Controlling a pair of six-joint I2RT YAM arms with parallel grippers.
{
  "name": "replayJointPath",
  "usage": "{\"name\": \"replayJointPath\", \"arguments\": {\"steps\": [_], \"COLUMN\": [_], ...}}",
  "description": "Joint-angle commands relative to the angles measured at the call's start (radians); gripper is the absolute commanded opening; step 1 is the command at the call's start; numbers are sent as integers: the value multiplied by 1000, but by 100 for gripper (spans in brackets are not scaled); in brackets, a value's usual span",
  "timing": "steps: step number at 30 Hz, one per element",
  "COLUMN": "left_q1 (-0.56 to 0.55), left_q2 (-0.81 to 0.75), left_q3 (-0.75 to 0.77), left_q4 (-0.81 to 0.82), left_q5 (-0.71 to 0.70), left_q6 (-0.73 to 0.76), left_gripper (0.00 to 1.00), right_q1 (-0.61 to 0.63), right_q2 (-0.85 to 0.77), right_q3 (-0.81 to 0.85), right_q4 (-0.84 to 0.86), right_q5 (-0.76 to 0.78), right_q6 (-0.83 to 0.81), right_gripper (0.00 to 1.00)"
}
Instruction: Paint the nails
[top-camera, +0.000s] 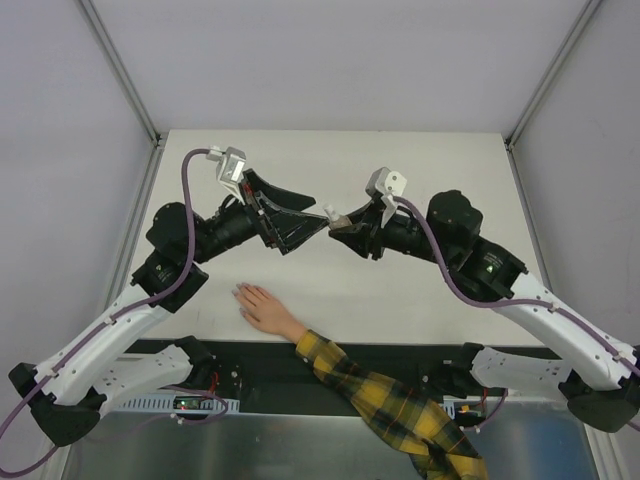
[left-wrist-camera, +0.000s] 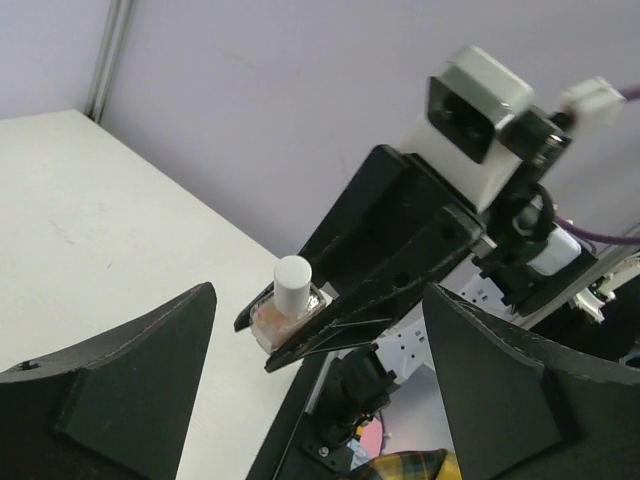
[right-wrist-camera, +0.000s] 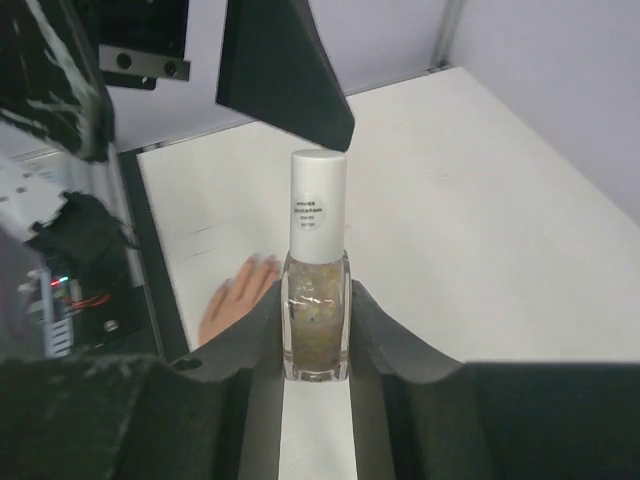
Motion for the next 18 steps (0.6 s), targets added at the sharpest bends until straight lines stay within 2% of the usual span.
{"name": "replayJointPath", "arguments": {"steps": [1,3,6,10,13,14,16,17,18], "left_q1": [-1,-1,-1,-1,-1,-1,0,-1,-1], "left_q2": [-27,-21,-11,8,31,35,51,52,55], "left_q3": [-8,-6,-1,17,35,48,58,71,74], "left_q4": [67,68,77,82,79,74,56,47,21], "left_q5": [43,51,71,109,144,152,163,161,152], "left_q6": [8,2,-3,-3,-7,-7,-3,2,9], "left_gripper": [84,84,81,74,56,38,19,10,0], "right_q1": [-109,-141,-167,-180,-186,-186,-189,-184,-169], "right_q2": [-6,15,44,58,69,67,55,50,43], "right_q3": [-13,-18,-16,-22,-16,-16,-21,-9,7], "right_q4": [74,142,229,314,334,332,296,254,196], "right_q5": [-444,-591,-690,-710,-701,-686,-582,-525,-288], "right_q6": [168,231,320,398,432,437,425,400,307], "right_gripper": [0,0,0,1,0,1,0,0,0]}}
